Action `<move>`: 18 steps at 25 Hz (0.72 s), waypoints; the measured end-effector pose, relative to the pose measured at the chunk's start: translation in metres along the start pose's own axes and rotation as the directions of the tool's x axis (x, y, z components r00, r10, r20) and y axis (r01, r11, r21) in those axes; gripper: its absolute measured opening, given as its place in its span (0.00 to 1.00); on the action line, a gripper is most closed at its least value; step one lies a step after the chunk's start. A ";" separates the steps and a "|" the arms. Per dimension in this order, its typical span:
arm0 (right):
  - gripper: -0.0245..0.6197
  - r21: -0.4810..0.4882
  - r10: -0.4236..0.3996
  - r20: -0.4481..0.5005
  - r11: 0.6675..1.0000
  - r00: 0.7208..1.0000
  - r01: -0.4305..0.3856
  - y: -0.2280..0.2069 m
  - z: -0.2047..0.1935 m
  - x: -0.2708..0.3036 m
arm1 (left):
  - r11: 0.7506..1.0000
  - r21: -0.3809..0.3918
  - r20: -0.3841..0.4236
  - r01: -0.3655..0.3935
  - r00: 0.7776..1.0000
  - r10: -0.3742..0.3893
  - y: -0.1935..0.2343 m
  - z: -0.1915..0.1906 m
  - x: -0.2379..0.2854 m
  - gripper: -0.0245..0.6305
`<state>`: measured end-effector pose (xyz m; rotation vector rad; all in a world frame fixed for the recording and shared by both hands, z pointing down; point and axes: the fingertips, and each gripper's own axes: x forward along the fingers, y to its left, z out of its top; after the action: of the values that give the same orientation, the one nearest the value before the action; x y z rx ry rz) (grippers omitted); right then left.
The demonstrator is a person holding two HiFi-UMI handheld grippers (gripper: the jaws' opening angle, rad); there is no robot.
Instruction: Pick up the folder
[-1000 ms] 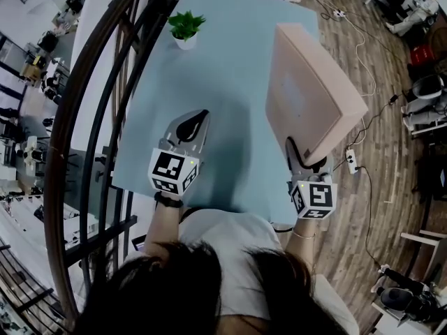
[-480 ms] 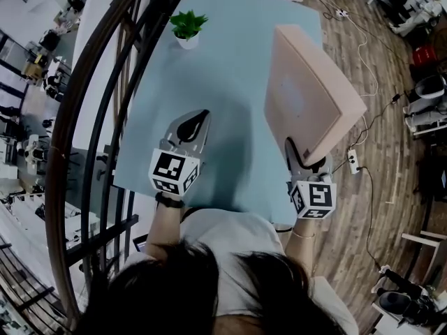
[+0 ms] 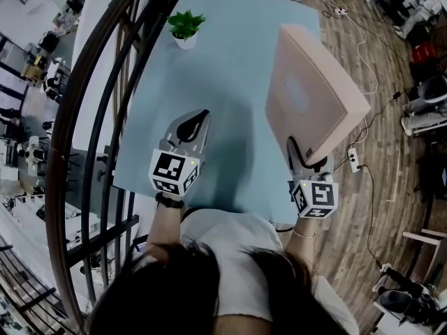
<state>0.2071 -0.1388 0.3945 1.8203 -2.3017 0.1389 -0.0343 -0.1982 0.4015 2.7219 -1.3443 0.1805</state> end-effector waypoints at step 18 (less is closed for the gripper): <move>0.45 -0.013 0.038 -0.026 0.999 0.999 -0.038 0.007 -0.007 0.009 | 1.000 0.002 -0.005 -0.009 1.000 0.009 0.001 -0.001 0.002 0.12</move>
<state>0.1989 -0.1440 0.4037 1.7586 -2.3149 0.1513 -0.0344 -0.2003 0.4027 2.7154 -1.3554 0.1898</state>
